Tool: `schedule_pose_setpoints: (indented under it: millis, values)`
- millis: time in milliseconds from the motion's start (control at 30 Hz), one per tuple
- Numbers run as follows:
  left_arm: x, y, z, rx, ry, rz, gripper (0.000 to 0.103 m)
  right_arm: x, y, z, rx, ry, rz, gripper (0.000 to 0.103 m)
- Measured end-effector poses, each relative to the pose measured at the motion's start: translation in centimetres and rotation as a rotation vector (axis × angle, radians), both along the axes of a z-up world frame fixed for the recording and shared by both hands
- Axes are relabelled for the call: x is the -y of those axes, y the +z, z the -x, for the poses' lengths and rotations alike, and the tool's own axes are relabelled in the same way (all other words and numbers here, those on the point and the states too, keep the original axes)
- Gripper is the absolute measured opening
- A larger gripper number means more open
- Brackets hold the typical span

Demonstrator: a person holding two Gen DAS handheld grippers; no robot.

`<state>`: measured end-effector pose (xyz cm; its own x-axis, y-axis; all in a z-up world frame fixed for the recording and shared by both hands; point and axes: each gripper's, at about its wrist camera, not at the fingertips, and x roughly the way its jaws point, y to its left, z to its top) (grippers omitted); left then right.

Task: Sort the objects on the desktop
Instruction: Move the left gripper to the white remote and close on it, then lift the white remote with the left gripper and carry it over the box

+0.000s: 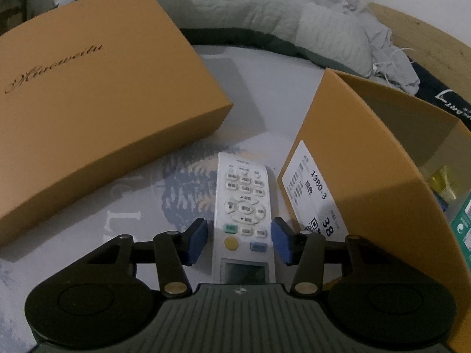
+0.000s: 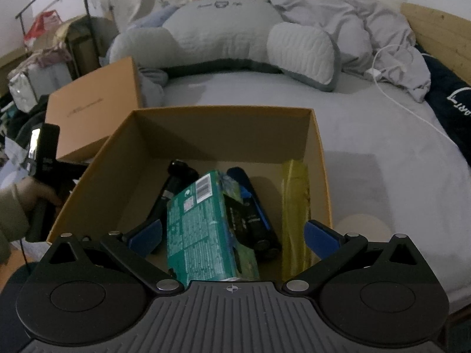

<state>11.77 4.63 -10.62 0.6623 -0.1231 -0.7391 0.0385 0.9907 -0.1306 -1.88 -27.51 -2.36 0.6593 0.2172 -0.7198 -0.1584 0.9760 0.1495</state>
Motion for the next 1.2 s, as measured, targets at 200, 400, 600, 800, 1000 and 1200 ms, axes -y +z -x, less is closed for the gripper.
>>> schedule_pose_setpoints:
  millis: [200,400,600,800,1000,1200]
  values:
    - [-0.2,-0.6,0.0,-0.009,0.013,0.018,0.073,-0.4,0.0,-0.1,-0.001,0.009,-0.001,0.103]
    - [0.2,-0.7,0.3,-0.010,0.042,0.034,0.065,-1.0,-0.2,-0.3,-0.002,0.017,0.004,0.103]
    - [1.2,-0.5,1.0,-0.004,0.026,0.033,0.033,-1.2,-0.1,-0.5,0.000,0.010,0.007,0.103]
    - [1.7,0.2,2.0,-0.006,0.046,0.008,0.029,-1.0,0.0,-0.6,0.013,0.001,0.007,0.103]
    - [3.2,1.5,3.0,-0.004,0.061,-0.033,0.021,-0.2,0.3,-0.7,0.035,-0.022,0.001,0.103]
    - [3.3,2.9,4.0,0.012,0.102,-0.037,0.021,0.9,0.7,-0.9,0.052,-0.055,-0.011,0.103]
